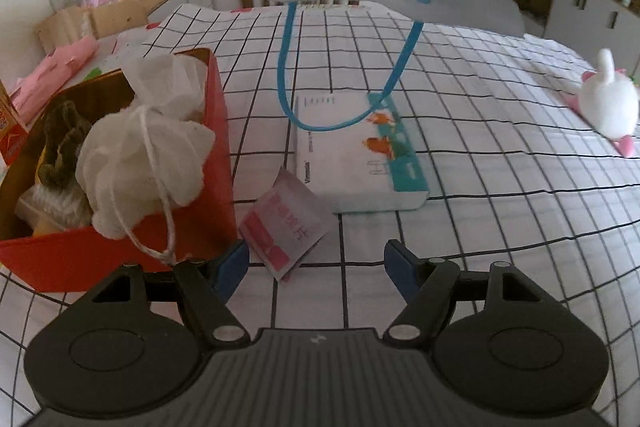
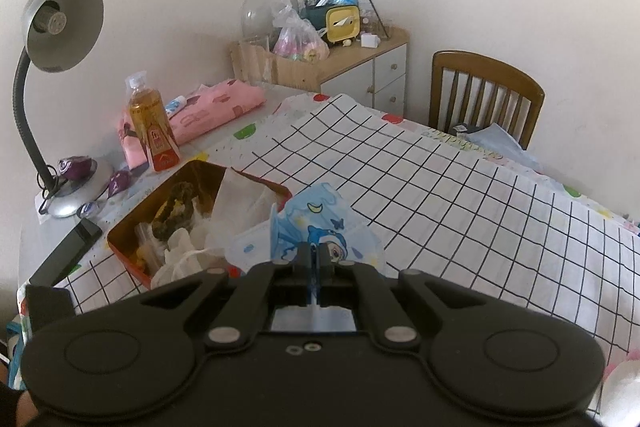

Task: Organize soft objects
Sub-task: 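Open left tool to drop the sachet in the tin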

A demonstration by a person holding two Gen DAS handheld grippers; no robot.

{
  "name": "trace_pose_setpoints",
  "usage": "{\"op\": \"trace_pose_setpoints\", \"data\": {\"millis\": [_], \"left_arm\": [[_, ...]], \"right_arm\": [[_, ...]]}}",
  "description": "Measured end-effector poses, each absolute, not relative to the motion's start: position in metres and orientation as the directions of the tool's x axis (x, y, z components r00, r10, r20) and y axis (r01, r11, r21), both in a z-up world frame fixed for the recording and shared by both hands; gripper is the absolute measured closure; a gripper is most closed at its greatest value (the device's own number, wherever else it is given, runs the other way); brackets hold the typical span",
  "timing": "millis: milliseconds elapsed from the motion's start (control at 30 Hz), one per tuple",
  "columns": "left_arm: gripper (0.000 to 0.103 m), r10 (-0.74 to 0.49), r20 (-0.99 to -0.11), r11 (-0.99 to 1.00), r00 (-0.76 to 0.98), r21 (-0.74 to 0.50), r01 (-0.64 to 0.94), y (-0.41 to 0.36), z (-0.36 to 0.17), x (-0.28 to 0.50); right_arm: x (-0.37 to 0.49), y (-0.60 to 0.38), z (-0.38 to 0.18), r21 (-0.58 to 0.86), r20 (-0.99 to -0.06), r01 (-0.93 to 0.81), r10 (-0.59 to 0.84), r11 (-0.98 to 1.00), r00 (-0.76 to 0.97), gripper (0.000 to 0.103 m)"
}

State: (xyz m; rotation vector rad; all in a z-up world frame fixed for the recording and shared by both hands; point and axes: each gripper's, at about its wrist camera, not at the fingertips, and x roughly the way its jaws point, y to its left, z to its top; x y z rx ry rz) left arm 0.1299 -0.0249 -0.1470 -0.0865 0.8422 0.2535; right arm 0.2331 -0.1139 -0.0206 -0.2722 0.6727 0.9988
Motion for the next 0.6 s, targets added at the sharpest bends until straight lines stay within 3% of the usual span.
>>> {"op": "trace_pose_setpoints", "data": {"millis": [267,400,500,600], "left_arm": [[0.04,0.26,-0.733,0.943,0.628,0.054,-0.327,-0.028,-0.15,0.136],[0.065,0.282,-0.729,0.933,0.623,0.058,-0.354,-0.025,-0.148,0.138],[0.071,0.261,-0.734,0.931,0.627,0.02,-0.364,-0.015,-0.148,0.136],[0.087,0.245,-0.732,0.929,0.636,-0.011,-0.37,-0.004,-0.146,0.13]], "right_arm": [[0.236,-0.109,-0.028,0.096,-0.647,-0.858,0.687,0.504,0.331,0.102],[0.238,-0.108,-0.029,0.099,-0.648,-0.86,0.689,0.5,0.325,0.102],[0.238,-0.109,-0.029,0.102,-0.648,-0.86,0.69,0.5,0.323,0.102],[0.237,-0.108,-0.029,0.103,-0.644,-0.862,0.694,0.496,0.322,0.102]]}}
